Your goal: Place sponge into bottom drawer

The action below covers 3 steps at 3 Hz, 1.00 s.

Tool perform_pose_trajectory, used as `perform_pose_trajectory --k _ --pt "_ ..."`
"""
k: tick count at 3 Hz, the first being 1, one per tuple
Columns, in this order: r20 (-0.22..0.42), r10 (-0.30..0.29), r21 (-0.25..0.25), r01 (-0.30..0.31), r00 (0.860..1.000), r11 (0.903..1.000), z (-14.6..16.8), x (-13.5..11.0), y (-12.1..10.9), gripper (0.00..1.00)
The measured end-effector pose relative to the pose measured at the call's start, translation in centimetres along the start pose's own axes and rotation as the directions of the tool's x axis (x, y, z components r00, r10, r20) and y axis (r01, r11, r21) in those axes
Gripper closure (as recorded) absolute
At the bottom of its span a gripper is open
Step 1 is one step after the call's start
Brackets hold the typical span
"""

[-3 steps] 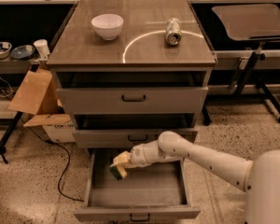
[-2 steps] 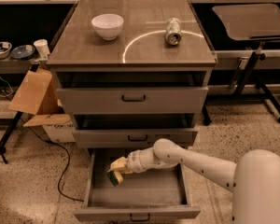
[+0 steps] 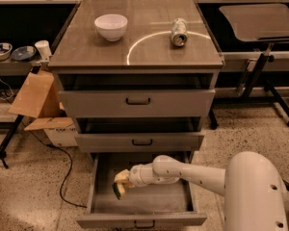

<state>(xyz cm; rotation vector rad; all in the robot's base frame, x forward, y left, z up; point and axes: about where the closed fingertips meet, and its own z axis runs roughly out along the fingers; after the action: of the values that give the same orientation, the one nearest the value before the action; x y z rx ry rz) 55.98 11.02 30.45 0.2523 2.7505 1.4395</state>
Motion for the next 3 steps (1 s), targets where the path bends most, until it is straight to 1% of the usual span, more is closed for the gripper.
perform_pose_trajectory --k 1,2,3 --pt "0.072 0.085 0.059 -0.089 0.994 0.9943 0.2 -0.4 -2.5 1.00" --pt "0.173 0.118 0.135 -0.142 0.978 0.9807 -1.3 -1.2 -4.6 0.82" --pt "0.275 0.093 0.209 -0.154 0.957 0.9657 -3.5 -2.3 -5.8 0.58"
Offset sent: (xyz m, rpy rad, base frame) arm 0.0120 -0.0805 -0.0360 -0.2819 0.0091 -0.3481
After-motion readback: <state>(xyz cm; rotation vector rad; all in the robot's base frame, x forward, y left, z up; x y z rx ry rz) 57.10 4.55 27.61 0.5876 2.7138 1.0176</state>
